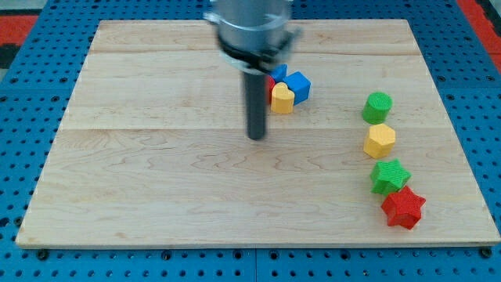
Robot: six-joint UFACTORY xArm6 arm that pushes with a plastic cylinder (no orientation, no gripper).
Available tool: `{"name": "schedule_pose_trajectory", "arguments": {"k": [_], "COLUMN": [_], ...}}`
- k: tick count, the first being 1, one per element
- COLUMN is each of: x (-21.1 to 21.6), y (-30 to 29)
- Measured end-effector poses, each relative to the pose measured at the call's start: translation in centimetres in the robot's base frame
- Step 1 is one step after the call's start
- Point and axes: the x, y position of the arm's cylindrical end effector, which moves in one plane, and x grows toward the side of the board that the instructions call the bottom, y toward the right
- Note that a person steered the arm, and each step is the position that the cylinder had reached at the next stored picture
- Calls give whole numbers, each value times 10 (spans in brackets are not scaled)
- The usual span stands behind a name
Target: Move the yellow hexagon closer to the blue cube
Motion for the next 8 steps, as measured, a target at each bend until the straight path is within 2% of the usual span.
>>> {"name": "schedule_pose_trajectory", "arguments": {"k": [1,2,3,4,7,8], "x": [5,17,35,34,14,-6], "y": [40,46,115,145,183,157]}}
